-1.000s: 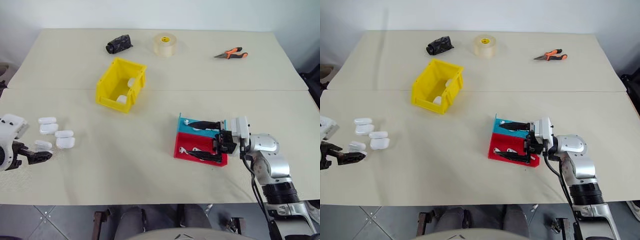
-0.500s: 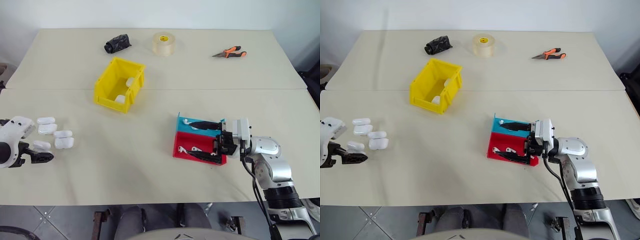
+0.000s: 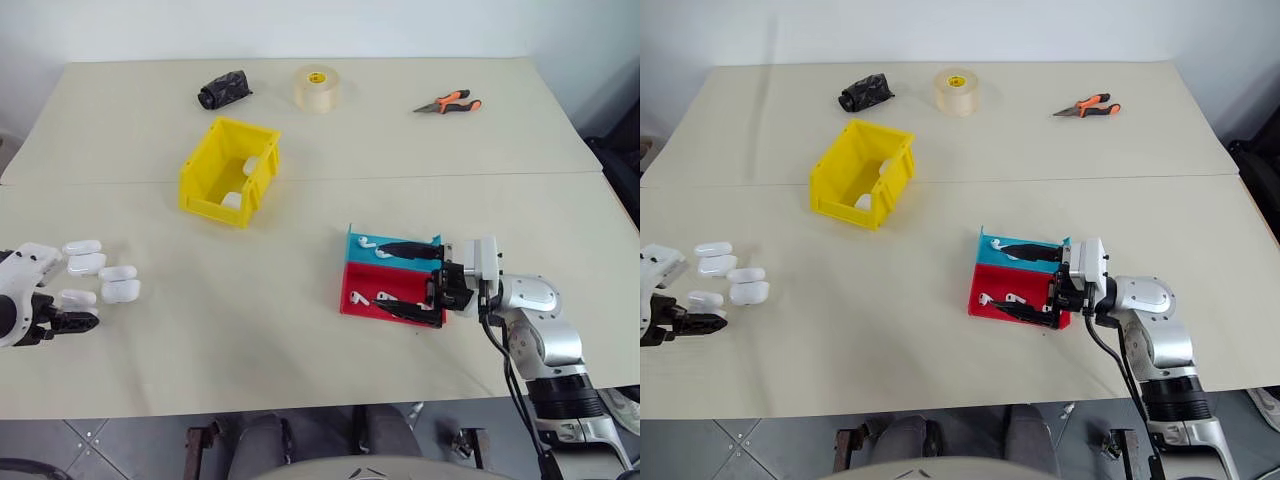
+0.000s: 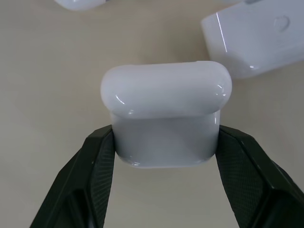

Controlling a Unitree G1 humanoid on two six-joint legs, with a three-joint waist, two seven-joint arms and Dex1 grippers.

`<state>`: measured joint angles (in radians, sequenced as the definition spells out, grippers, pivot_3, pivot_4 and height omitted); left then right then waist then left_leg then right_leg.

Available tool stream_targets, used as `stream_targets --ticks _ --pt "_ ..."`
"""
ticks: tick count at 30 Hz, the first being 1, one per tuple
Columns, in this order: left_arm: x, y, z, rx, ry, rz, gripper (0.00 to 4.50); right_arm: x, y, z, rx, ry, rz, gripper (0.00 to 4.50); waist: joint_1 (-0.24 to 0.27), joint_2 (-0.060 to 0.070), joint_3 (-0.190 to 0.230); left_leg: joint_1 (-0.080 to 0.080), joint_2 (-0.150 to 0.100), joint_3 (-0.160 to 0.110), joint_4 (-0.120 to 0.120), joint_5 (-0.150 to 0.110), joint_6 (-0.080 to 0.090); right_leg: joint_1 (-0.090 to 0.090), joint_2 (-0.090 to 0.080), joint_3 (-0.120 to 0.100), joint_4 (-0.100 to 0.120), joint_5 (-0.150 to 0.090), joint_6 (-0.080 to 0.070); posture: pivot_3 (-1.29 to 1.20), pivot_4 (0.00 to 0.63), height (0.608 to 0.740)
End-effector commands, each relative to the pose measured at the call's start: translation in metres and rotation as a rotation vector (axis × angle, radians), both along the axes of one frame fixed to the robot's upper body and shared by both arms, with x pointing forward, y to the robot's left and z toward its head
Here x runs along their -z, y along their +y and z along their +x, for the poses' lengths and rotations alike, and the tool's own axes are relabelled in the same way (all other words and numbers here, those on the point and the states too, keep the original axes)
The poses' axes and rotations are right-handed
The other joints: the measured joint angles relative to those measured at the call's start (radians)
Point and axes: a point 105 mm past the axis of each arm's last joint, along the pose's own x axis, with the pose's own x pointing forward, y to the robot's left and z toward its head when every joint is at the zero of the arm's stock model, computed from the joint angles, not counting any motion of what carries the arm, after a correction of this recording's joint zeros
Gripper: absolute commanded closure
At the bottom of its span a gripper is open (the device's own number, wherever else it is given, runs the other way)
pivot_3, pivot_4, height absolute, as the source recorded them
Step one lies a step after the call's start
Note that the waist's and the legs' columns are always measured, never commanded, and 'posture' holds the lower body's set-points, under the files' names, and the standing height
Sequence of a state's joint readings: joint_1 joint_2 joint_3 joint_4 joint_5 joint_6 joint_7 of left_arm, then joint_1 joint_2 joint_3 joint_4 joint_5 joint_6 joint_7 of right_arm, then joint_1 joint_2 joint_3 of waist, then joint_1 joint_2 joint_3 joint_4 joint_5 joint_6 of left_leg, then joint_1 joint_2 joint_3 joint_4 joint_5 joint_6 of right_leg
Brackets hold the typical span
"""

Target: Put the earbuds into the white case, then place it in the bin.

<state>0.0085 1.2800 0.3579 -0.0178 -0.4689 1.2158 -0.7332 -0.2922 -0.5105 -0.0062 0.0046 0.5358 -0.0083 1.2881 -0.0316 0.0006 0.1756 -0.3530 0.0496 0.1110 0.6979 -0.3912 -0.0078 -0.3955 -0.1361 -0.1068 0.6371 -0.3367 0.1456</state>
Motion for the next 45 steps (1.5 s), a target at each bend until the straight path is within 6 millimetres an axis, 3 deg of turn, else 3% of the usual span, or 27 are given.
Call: stream_targets --ticks 1,5,8,10,19,24,31,36,38,40,45 --pt "-0.018 -0.008 -0.010 0.092 -0.134 -0.065 1.72 -0.005 -0.005 0.001 0.010 -0.034 0.009 0.00 0.000 -0.001 0.000 0.000 0.000 0.000 0.000 0.000 0.000 0.000 0.000 0.000 0.000 0.000 0.000 0.00 0.150 0.740" --pt "-0.029 -0.025 -0.033 0.293 -0.312 -0.107 1.72 -0.002 -0.009 0.006 0.018 -0.026 0.002 0.00 -0.004 -0.002 0.001 0.000 0.001 0.003 0.000 0.000 0.000 -0.002 0.000 0.000 0.000 0.000 0.000 0.00 0.150 0.740" --pt "-0.066 -0.075 -0.034 0.618 -0.700 -0.177 1.72 0.000 -0.013 0.010 0.030 -0.016 -0.015 0.00 0.012 -0.002 0.001 -0.001 0.002 0.003 0.001 0.000 0.000 -0.001 0.000 0.000 -0.001 0.000 0.000 0.00 0.150 0.740" --pt "-0.070 -0.097 -0.029 0.703 -0.791 -0.200 1.72 0.001 -0.017 0.013 0.042 -0.015 -0.028 0.00 0.026 -0.004 0.000 -0.001 0.001 0.002 0.004 0.000 0.000 0.000 -0.002 0.000 -0.001 0.000 0.000 0.00 0.150 0.740" --pt "-0.047 -0.219 -0.003 1.093 -0.994 -0.517 1.72 -0.008 -0.055 0.005 0.185 -0.043 -0.087 0.00 0.035 -0.004 -0.001 -0.001 -0.002 -0.002 0.005 -0.001 0.001 0.002 -0.004 -0.001 0.002 0.001 -0.001 0.00 0.150 0.740" --pt "-0.034 -0.264 0.006 1.253 -1.051 -0.683 1.72 -0.014 -0.091 -0.014 0.326 -0.060 -0.158 0.00 0.033 -0.004 -0.002 -0.001 -0.002 -0.002 0.006 -0.001 0.001 0.002 -0.004 -0.002 0.002 0.001 -0.001 0.00 0.150 0.740" --pt "-0.024 -0.309 0.023 1.415 -1.187 -0.720 1.72 -0.014 -0.141 -0.066 0.543 -0.010 -0.278 0.00 0.059 -0.005 -0.003 -0.001 -0.002 -0.001 0.007 -0.001 0.002 0.004 -0.004 -0.002 0.000 0.001 -0.001 0.00 0.150 0.740" --pt "-0.017 -0.321 0.027 1.450 -1.201 -0.742 1.72 -0.012 -0.152 -0.087 0.631 0.038 -0.328 0.00 0.054 -0.006 -0.003 0.000 -0.002 -0.001 0.007 -0.001 0.002 0.005 -0.003 -0.002 -0.002 0.001 0.000 0.00 0.150 0.740" --pt "-0.013 -0.325 0.023 1.492 -1.192 -0.751 1.72 -0.010 -0.151 -0.091 0.644 0.070 -0.350 0.00 0.054 -0.006 -0.003 0.000 -0.001 -0.001 0.006 -0.001 0.002 0.004 -0.002 -0.002 -0.002 0.001 0.000 0.00 0.150 0.740" --pt "-0.005 -0.330 0.019 1.569 -1.170 -0.712 1.72 -0.011 -0.145 -0.082 0.683 0.147 -0.371 0.00 0.056 -0.005 -0.003 0.000 -0.001 -0.001 0.007 -0.001 0.002 0.004 -0.002 -0.002 -0.001 0.001 0.000 0.00 0.150 0.740" --pt "-0.006 -0.337 0.022 1.559 -1.158 -0.708 1.72 -0.019 -0.104 -0.065 0.542 0.235 -0.485 0.00 0.055 -0.004 -0.004 0.000 -0.001 -0.003 0.010 -0.001 0.003 0.005 -0.002 -0.001 -0.001 0.002 0.000 0.00 0.150 0.740"
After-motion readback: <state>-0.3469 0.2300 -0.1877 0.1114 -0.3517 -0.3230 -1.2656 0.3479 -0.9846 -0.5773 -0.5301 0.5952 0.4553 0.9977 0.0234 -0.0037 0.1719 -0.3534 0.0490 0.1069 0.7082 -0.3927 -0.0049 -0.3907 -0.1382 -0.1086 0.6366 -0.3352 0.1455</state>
